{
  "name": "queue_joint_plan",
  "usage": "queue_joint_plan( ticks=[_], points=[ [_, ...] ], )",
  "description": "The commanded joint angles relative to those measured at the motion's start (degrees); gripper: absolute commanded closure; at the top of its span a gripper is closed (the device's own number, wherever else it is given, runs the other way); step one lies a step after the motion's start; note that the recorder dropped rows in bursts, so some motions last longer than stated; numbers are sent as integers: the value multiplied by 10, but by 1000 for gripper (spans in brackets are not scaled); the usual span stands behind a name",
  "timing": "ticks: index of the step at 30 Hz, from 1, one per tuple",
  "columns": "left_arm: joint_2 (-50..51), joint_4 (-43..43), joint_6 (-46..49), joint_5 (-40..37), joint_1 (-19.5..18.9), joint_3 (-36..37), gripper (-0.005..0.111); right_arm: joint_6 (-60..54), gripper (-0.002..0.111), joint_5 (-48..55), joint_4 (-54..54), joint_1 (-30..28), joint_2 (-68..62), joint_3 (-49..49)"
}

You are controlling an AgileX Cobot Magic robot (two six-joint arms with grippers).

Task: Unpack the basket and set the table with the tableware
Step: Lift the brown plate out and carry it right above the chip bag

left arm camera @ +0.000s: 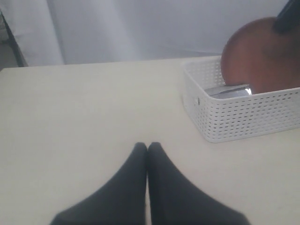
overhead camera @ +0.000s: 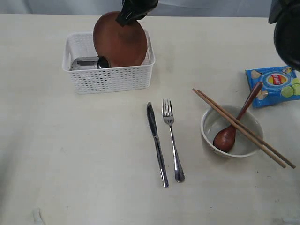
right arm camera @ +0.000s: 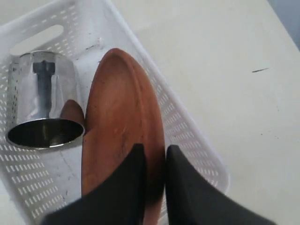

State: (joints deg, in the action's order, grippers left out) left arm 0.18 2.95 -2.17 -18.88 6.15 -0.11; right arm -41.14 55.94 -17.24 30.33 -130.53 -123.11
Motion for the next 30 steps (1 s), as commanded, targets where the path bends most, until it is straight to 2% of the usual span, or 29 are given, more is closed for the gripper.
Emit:
queue_joint_plan(
  ticks=[1,3,9,17,21,23,27,30],
  points=[
    [-2,-1,1,6,4,1,107,14,109,-6,-6,-1,29,-1],
    [-2,-1,1,6,4,1,107,28,109,-15,10,-1,37,-1],
    [-2,-1,1,6,4,1,107,118,109,-25,150,-1,54,-1],
    [-2,-1,1,6,4,1,107,225,109,-5,217,-30,95,-1],
    [-2,-1,1,6,4,1,107,279,109,49,197,-106,115,3],
    [-2,-1,1,6,4,1,107,281,109,61,134,-164,129,27],
    [-2,-1,1,6,4,1,107,304,109,39,53,-250,138,114],
    [-2,-1,1,6,4,1,107,314,109,-1,39,-273,138,174]
  ],
)
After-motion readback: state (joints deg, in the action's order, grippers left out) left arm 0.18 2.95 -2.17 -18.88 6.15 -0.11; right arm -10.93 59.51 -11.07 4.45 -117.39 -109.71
